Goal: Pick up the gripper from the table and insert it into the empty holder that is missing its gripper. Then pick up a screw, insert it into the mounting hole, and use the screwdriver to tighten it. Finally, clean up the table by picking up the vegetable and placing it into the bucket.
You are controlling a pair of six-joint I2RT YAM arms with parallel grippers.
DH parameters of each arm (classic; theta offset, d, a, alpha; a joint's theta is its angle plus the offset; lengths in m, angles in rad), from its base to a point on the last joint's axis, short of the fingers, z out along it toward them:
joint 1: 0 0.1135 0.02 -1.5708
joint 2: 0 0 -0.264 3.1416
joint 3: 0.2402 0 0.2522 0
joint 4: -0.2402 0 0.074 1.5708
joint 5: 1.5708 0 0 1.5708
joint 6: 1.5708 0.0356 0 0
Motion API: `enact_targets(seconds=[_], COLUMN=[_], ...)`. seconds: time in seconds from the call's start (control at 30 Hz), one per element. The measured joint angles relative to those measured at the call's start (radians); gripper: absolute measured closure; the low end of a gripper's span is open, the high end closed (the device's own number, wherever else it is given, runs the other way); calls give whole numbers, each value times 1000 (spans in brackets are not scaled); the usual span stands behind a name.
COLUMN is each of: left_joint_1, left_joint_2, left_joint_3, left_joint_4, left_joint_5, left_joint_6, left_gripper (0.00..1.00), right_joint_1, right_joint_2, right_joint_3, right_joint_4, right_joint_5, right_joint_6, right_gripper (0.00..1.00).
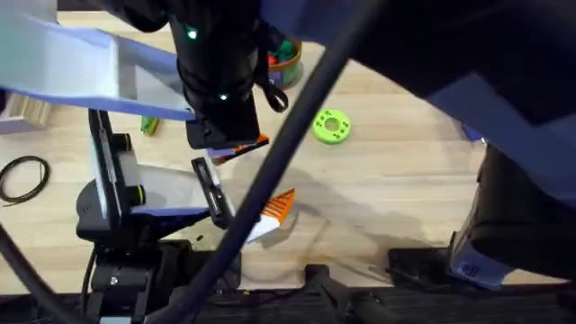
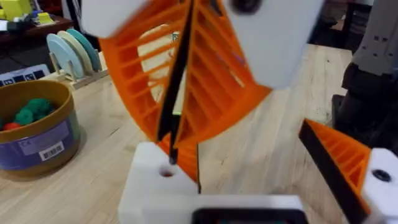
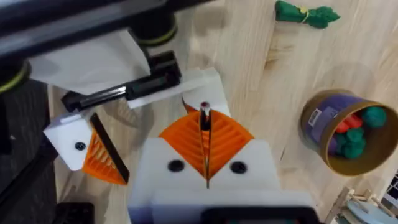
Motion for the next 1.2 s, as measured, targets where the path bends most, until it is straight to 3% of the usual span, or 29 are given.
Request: enact_targets(seconds=[1.2], left_joint_1=[0], left_joint_2=[0], left_joint_3=[0], left_joint_4=[0], left_joint_5=[0], left_joint_6=[0], left_gripper=[15], right_joint_1=[-7], right_joint_2=[17], right_joint_3=[0], right_joint_4=[2], right_joint_5=[-28], right_joint_6=[0], right_gripper=[995])
